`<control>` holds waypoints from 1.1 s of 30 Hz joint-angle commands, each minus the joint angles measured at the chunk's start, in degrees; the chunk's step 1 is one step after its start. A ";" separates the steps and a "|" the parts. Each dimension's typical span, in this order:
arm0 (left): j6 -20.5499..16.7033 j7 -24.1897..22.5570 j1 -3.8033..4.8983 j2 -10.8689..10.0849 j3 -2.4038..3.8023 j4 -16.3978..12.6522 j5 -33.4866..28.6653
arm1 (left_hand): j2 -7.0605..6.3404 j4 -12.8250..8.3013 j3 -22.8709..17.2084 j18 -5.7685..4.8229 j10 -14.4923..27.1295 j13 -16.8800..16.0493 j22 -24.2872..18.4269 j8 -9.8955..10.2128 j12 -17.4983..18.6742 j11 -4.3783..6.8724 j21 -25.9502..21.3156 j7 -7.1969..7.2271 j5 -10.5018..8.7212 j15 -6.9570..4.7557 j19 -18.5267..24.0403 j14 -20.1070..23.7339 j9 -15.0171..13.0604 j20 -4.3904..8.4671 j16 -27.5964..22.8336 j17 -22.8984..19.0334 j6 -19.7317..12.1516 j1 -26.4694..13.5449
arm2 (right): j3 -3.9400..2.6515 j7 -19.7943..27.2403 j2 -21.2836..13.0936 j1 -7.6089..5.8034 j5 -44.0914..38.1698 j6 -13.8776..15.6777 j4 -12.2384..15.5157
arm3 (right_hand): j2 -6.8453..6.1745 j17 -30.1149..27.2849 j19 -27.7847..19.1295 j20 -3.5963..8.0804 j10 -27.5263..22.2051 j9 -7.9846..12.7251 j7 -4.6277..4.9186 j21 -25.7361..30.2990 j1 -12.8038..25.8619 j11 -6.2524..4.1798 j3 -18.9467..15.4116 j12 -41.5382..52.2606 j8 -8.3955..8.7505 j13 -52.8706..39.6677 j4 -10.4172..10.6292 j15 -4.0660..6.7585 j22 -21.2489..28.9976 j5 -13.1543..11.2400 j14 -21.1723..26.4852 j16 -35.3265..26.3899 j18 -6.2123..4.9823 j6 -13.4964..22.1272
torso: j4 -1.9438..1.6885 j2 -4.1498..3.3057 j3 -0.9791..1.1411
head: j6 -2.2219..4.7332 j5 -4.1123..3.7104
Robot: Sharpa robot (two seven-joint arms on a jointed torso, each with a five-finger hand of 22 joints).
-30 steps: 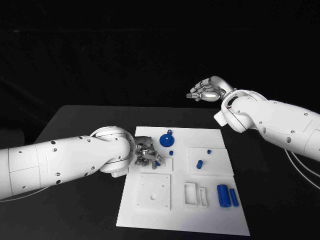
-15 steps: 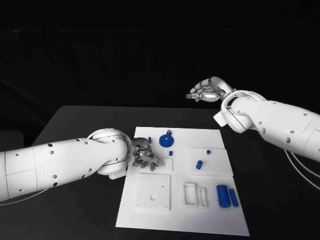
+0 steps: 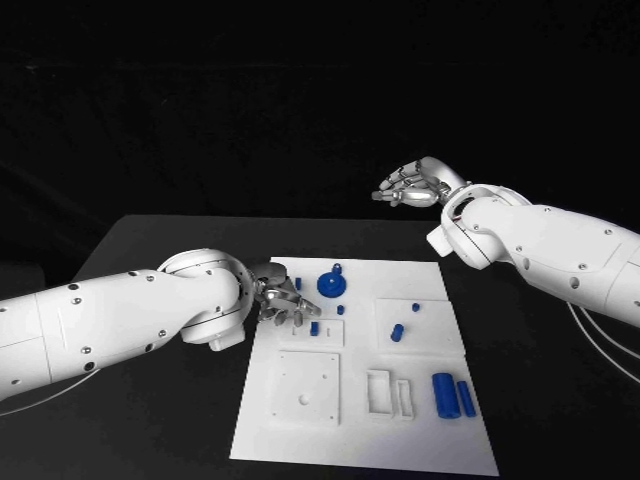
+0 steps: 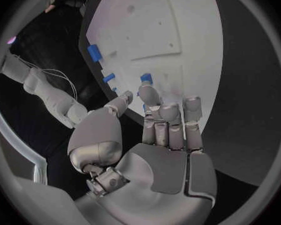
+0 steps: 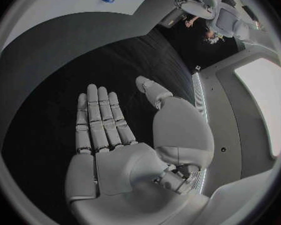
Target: Assemble the parts on the task board
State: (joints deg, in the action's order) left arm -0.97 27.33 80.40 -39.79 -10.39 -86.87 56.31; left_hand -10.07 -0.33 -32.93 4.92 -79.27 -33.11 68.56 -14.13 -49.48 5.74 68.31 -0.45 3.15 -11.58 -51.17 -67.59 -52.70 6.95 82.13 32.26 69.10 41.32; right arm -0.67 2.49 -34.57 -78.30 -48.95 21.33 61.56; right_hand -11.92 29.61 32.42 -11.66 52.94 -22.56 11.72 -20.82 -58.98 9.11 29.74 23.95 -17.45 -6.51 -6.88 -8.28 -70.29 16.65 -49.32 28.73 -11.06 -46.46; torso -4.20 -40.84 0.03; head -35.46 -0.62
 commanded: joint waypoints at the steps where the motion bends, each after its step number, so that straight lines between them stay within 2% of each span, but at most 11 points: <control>1: -1.59 -0.31 0.22 -0.31 0.81 0.51 -1.82 | 0.23 0.28 0.24 0.32 0.62 0.52 -0.34 0.75 0.93 -0.14 -0.52 -0.25 -0.16 0.00 0.48 0.46 0.11 8.36 -0.89 -0.56 -1.31 1.01 | -0.03 0.72 -0.07 0.04 0.07 -0.62 -0.13 | -0.04 -0.06 -0.30 -0.07 0.36 0.08 -0.01 0.35 0.50 0.13 -0.18 -0.39 -0.02 0.11 -0.12 0.03 -0.08 0.28 0.37 -0.23 0.34 0.51 | 0.02 0.03 0.03 | 0.39 0.03; 4: -1.60 -0.60 0.71 -0.31 1.70 2.28 -2.96 | 0.05 0.21 0.42 0.18 0.95 1.09 -0.82 1.26 1.91 -0.43 -0.93 -0.54 -0.09 0.28 0.79 0.63 0.42 8.26 -1.87 -1.17 -1.97 1.92 | -0.03 0.68 -0.07 0.04 0.11 -0.73 -0.29 | -0.04 -0.07 -0.32 -0.08 0.36 0.09 -0.01 0.36 0.50 0.13 -0.19 -0.40 -0.02 0.13 -0.12 0.03 -0.09 0.29 0.39 -0.24 0.35 0.51 | 0.02 0.00 0.06 | 0.63 0.09; 6: -1.30 -0.71 0.98 0.04 1.99 3.75 -3.67 | 0.09 -0.09 0.59 0.11 0.91 1.29 -1.05 2.13 2.22 -0.71 -0.99 -0.89 -0.06 0.51 0.77 0.51 0.90 8.24 -2.18 -1.43 -3.35 2.67 | -0.03 0.66 -0.07 0.04 0.15 -0.75 -0.42 | -0.04 -0.08 -0.32 -0.08 0.36 0.09 -0.01 0.37 0.50 0.13 -0.18 -0.40 -0.02 0.14 -0.12 0.02 -0.10 0.30 0.39 -0.24 0.35 0.51 | 0.01 -0.03 0.06 | 0.84 0.09; 9: -0.66 -1.09 1.29 1.24 2.05 6.83 -3.91 | -0.02 -0.19 0.86 0.02 0.98 1.47 -1.32 2.72 2.53 -1.05 -1.09 -1.24 -0.03 0.84 0.82 0.45 1.39 8.21 -2.49 -1.70 -4.17 3.19 | -0.03 0.66 -0.07 0.04 0.22 -0.82 -0.57 | -0.04 -0.08 -0.33 -0.08 0.37 0.09 -0.01 0.38 0.49 0.13 -0.18 -0.40 -0.02 0.15 -0.12 0.02 -0.11 0.31 0.40 -0.24 0.35 0.52 | 0.05 -0.05 0.03 | 0.98 0.06; 13: 0.37 -1.20 1.41 3.12 2.05 11.08 -3.50 | -0.47 -0.20 1.16 -0.25 1.63 1.78 -1.87 4.50 3.17 -2.01 -1.55 -2.29 -0.02 1.73 1.33 0.81 2.38 8.01 -3.18 -2.22 -7.58 4.00 | -0.03 0.65 -0.03 0.04 0.26 -0.94 -0.63 | -0.03 -0.10 -0.34 -0.08 0.37 0.10 -0.01 0.40 0.48 0.13 -0.18 -0.40 -0.02 0.18 -0.13 0.01 -0.12 0.33 0.41 -0.24 0.35 0.52 | 0.06 -0.09 0.01 | 1.15 -0.03; 19: 1.64 -1.48 1.42 6.37 2.05 16.94 -2.05 | -0.37 0.28 1.42 -0.43 1.94 1.90 -2.15 4.86 3.43 -2.41 -1.74 -2.70 -0.03 2.13 1.69 1.08 2.66 7.79 -3.43 -2.44 -8.58 4.12 | -0.03 0.58 -0.02 0.04 0.26 -0.88 -0.62 | -0.02 -0.11 -0.36 -0.08 0.38 0.11 0.00 0.42 0.48 0.13 -0.17 -0.41 -0.02 0.21 -0.12 0.01 -0.15 0.36 0.42 -0.24 0.35 0.53 | -0.04 -0.10 0.03 | 1.11 -0.20; 24: 3.24 -1.67 1.37 9.02 2.05 21.60 -1.09 | -0.23 0.98 1.71 -0.52 2.16 1.95 -2.32 5.04 3.58 -2.62 -1.84 -2.91 -0.05 2.33 1.96 1.32 2.82 7.64 -3.55 -2.57 -9.15 3.79 | -0.03 0.58 0.03 0.04 0.25 -0.89 -0.56 | -0.02 -0.13 -0.36 -0.10 0.39 0.11 0.01 0.44 0.52 0.14 -0.18 -0.41 -0.03 0.26 -0.08 0.00 -0.17 0.39 0.43 -0.23 0.35 0.54 | 0.15 -0.20 -0.04 | 1.23 -0.08; 31: 4.33 -2.04 1.33 10.39 2.05 24.34 -1.26 | -0.27 1.59 1.94 -0.53 2.41 1.99 -2.44 5.32 3.69 -2.84 -1.88 -3.15 -0.09 2.54 2.24 1.56 3.03 7.50 -3.61 -2.68 -9.97 3.68 | -0.03 0.57 0.01 0.04 0.25 -0.87 -0.43 | -0.03 -0.14 -0.37 -0.10 0.40 0.12 0.01 0.45 0.53 0.14 -0.19 -0.41 -0.03 0.28 -0.07 0.00 -0.19 0.41 0.43 -0.23 0.35 0.55 | 0.21 -0.44 -0.07 | 1.34 -0.35; 33: 4.69 -2.09 1.33 10.67 2.05 24.69 -1.38 | -0.31 1.75 2.01 -0.53 2.44 1.99 -2.47 5.33 3.70 -2.86 -1.88 -3.17 -0.11 2.57 2.28 1.59 3.05 7.47 -3.60 -2.69 -10.04 3.61 | -0.03 0.59 0.04 0.04 0.25 -0.86 -0.41 | -0.03 -0.14 -0.37 -0.10 0.40 0.12 0.01 0.46 0.53 0.14 -0.19 -0.41 -0.03 0.29 -0.07 -0.01 -0.20 0.42 0.43 -0.22 0.35 0.55 | 0.13 -0.35 -0.05 | 1.21 -0.49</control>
State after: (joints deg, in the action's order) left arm 1.69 26.31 81.69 -29.46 -8.39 -62.34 54.72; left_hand -10.55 1.14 -31.00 4.91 -76.96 -31.20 66.17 -9.14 -46.10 3.16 66.77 -3.33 3.15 -9.28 -49.34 -66.23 -49.74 6.36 78.76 29.64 59.71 44.79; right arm -0.67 2.51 -34.58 -78.27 -48.67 21.14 61.02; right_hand -11.92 29.56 32.43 -11.66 52.94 -22.52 11.85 -20.62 -58.99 9.11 29.74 23.73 -17.45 -6.28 -6.88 -8.27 -70.39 16.87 -49.33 28.73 -11.07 -46.32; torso -4.04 -41.15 -0.01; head -34.18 -0.92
